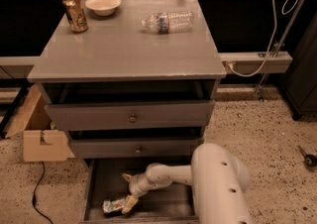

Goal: Pick 7up can from bottom drawer and place on counter

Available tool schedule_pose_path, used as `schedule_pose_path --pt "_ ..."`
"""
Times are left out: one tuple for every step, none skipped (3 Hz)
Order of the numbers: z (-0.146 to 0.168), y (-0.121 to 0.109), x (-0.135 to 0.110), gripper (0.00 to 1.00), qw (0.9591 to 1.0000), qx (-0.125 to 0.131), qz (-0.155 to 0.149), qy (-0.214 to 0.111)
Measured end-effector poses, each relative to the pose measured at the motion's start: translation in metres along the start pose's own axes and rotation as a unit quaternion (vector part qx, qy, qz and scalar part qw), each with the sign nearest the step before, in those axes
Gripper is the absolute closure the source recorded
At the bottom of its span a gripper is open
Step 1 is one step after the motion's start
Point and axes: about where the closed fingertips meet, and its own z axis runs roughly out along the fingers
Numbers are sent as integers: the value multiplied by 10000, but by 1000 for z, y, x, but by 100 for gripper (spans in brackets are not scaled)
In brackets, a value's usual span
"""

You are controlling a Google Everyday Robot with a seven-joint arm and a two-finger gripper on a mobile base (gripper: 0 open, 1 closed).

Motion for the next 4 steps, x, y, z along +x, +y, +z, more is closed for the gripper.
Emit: schedule_pose_path --pt "17 5 -4 0 9999 -96 -115 35" --pt "34 15 -9 4 9994 -238 -233 77" --pt "36 17 -10 27 9993 -257 -257 74" --pt "35 24 -10 50 9992 -277 -282 44"
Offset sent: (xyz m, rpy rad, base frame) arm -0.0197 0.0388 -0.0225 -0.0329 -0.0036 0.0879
